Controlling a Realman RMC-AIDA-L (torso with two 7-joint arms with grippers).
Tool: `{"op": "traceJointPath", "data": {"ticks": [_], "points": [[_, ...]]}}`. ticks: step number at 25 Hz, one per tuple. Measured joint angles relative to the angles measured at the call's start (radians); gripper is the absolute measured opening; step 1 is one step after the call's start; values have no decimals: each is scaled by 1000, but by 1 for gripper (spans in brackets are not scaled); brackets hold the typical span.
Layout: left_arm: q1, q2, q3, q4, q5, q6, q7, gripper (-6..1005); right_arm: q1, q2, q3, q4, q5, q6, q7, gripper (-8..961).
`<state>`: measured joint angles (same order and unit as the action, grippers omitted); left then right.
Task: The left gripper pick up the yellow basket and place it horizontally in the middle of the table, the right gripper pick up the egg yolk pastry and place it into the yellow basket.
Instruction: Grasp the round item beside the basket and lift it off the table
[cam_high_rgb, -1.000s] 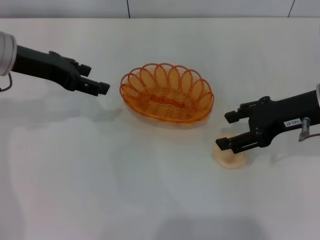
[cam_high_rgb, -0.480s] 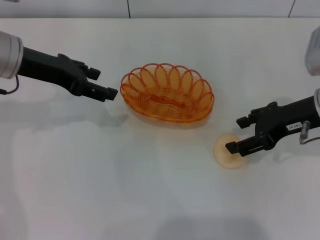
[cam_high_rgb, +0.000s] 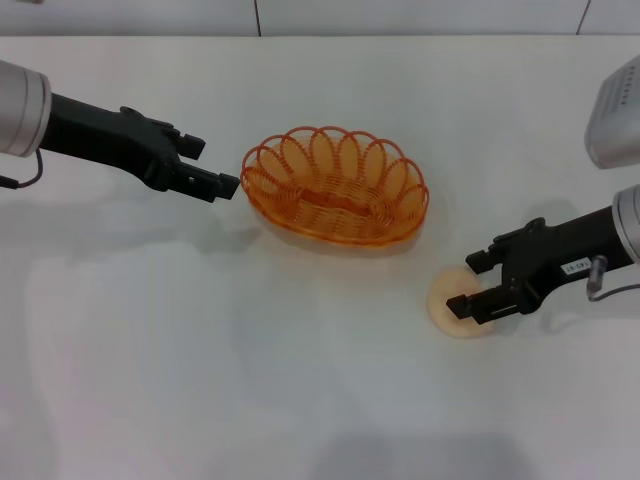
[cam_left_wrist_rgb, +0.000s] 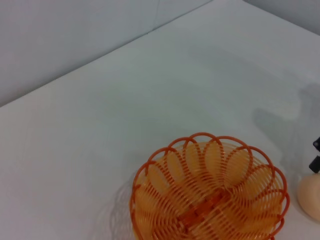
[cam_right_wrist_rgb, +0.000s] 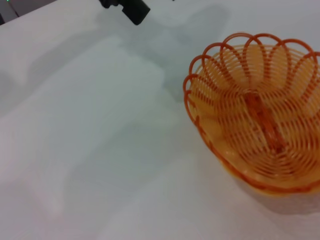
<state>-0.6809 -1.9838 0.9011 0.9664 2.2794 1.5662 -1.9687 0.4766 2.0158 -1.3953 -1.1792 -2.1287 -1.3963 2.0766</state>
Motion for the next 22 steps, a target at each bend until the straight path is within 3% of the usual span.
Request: {"op": "traceJointPath", "data": {"ticks": [4, 14, 20, 22], "points": [[0, 0, -1, 0, 0, -1, 0, 831, 5, -1, -7, 11, -10, 3, 1, 777], [4, -2, -5, 0, 0, -4, 1, 831, 7, 0, -8, 5, -15, -1, 18, 367], [6, -6, -5, -1, 0, -7, 4, 830, 16, 0, -8, 13, -15, -11, 27, 167], [7, -9, -5, -1, 0, -11, 5, 830, 16, 0, -9, 13, -16, -13, 28, 145]]}}
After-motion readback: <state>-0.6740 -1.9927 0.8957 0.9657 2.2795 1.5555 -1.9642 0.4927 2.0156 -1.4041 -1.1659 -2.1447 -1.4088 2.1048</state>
